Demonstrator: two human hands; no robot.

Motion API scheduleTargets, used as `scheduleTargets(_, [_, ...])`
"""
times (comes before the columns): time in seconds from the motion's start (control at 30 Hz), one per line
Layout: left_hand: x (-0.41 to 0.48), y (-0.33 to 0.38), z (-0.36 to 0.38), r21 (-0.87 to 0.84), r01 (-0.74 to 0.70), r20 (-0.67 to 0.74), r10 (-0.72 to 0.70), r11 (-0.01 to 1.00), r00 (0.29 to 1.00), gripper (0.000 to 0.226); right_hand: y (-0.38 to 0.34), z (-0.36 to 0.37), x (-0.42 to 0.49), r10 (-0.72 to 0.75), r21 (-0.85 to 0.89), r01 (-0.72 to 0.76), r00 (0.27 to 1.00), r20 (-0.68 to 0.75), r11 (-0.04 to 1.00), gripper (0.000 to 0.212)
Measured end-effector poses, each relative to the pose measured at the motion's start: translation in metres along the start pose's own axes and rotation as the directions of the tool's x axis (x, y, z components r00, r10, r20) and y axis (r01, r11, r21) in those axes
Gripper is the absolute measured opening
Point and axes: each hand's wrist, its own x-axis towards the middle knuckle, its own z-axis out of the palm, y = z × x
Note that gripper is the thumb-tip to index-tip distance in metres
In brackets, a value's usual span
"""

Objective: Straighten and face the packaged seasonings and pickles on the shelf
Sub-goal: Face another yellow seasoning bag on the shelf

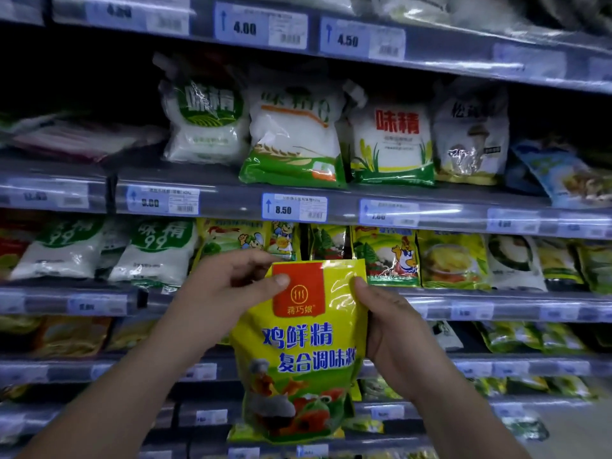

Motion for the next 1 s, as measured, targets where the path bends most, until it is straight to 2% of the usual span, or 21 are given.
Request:
scheduleTargets(0.1, [0.007,0.0,0.016,0.021,-0.047,-0.009,0.047,0.999,0.999,0.024,-0.002,-0.019,0.006,-0.002,-0.038,0.004,0.999,0.043,0.999,0.046])
scheduleTargets(0.17, [0.008,-0.002,0.03,-0.067,-0.056,-0.025,0.054,0.996,0.998,0.017,0.003,-0.036,0.007,-0.016,-0.091,0.026,0.993,0.115,0.996,0.057])
scheduleTargets(0.23, [0.01,-0.001,0.042,-0.16,-0.02,-0.052,0.012,0.987,0.999,0.012,0.014,-0.052,0.005,0.056,-0.211,-0.012,0.977,0.208,0.978,0.062])
scheduleTargets(0.3, [0.012,0.0,0.048,-0.155,-0.019,-0.091,0.005,0.988,0.996,0.009,0.027,-0.065,0.004,0.135,-0.291,-0.051,0.952,0.275,0.955,0.057])
scheduleTargets(0.4, [0.013,0.001,0.048,0.124,-0.07,-0.184,0.092,0.99,0.979,0.008,0.035,-0.078,0.002,0.127,-0.37,-0.019,0.955,0.27,0.929,0.044])
scheduleTargets(0.5, [0.01,0.009,0.05,0.514,-0.11,-0.195,0.241,0.851,0.951,0.011,0.032,-0.09,0.0,0.047,-0.359,0.041,0.972,0.231,0.932,0.031])
scheduleTargets(0.57, [0.009,0.013,0.054,0.577,-0.117,-0.191,0.273,0.808,0.943,0.009,0.028,-0.097,-0.001,0.012,-0.311,0.055,0.978,0.207,0.949,0.028])
scheduleTargets(0.63, [0.011,0.009,0.056,0.445,-0.103,-0.209,0.215,0.89,0.954,0.018,0.027,-0.105,0.0,0.005,-0.296,0.06,0.977,0.213,0.953,0.036])
scheduleTargets(0.7, [0.014,-0.002,0.056,0.16,-0.032,-0.248,0.072,0.987,0.966,0.025,0.027,-0.11,-0.001,-0.018,-0.3,0.082,0.977,0.211,0.95,0.041])
scheduleTargets(0.77, [0.011,-0.014,0.057,-0.119,0.074,-0.282,-0.105,0.99,0.954,0.028,0.028,-0.114,-0.003,-0.019,-0.309,0.077,0.982,0.187,0.948,0.036])
scheduleTargets(0.8, [0.008,-0.019,0.059,-0.185,0.118,-0.269,-0.166,0.976,0.949,0.026,0.029,-0.116,-0.004,-0.018,-0.312,0.069,0.986,0.165,0.948,0.03])
scheduleTargets(0.87, [0.003,-0.031,0.067,-0.181,0.174,-0.202,-0.21,0.968,0.957,0.017,0.032,-0.12,-0.005,-0.006,-0.3,0.051,0.989,0.149,0.953,0.024])
scheduleTargets(0.93, [0.0,-0.037,0.073,-0.159,0.167,-0.149,-0.191,0.973,0.97,0.016,0.035,-0.124,-0.005,0.017,-0.234,0.02,0.988,0.156,0.972,0.025])
scheduleTargets(1.0, [0.001,-0.038,0.074,-0.236,0.166,-0.104,-0.195,0.957,0.975,0.018,0.034,-0.127,-0.006,0.028,-0.139,-0.001,0.981,0.191,0.99,0.033])
